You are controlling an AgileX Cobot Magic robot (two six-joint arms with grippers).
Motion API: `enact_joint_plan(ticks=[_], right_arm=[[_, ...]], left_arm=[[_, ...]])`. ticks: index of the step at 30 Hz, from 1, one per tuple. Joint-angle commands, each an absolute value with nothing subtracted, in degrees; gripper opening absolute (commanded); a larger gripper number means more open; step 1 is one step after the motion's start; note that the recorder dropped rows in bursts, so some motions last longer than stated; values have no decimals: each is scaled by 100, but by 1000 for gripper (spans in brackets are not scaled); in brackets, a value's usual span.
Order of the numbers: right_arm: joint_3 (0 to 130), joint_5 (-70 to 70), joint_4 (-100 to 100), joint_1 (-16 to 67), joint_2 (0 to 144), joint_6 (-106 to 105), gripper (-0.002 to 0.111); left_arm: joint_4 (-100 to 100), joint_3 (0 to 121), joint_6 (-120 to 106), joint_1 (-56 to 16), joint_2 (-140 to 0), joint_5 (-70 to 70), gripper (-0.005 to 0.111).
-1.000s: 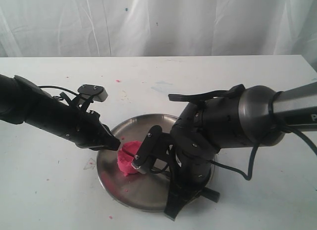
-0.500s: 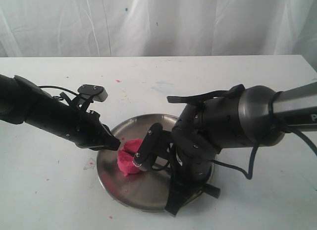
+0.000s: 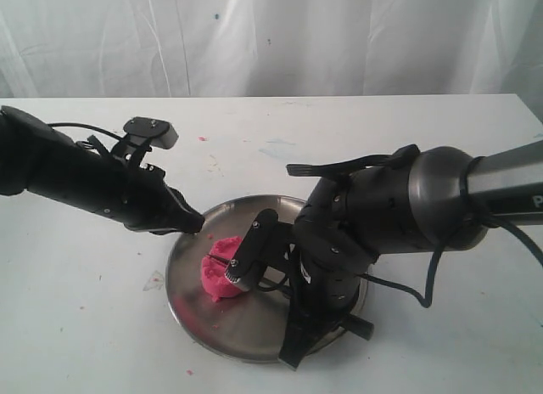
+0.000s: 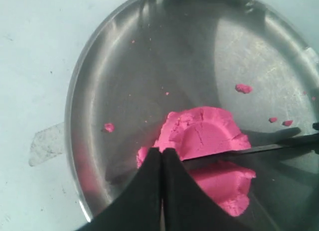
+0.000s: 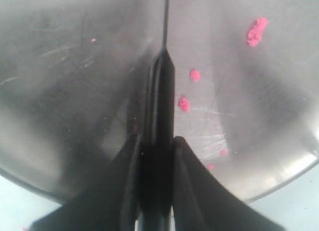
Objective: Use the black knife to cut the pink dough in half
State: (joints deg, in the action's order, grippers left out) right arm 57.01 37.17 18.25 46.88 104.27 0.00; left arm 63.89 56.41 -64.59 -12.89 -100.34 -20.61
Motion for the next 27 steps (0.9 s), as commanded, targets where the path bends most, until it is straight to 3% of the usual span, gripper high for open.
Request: enact_joint_plan(ticks=[1,19,27], right_arm=[[5721,3713,1762,4694,10411,0,5],[5721,3747,1371,4857,10411,-459,5],[5721,3832,1926,4846,10073,489,5]], left_arm=[[5925,5612,-5813,-1329,-9583,-2277,0],[4812,5601,-4399,-1329,-8399,-3198,0],[4920,5601,-4186,-1329,-8399,-3269,0]])
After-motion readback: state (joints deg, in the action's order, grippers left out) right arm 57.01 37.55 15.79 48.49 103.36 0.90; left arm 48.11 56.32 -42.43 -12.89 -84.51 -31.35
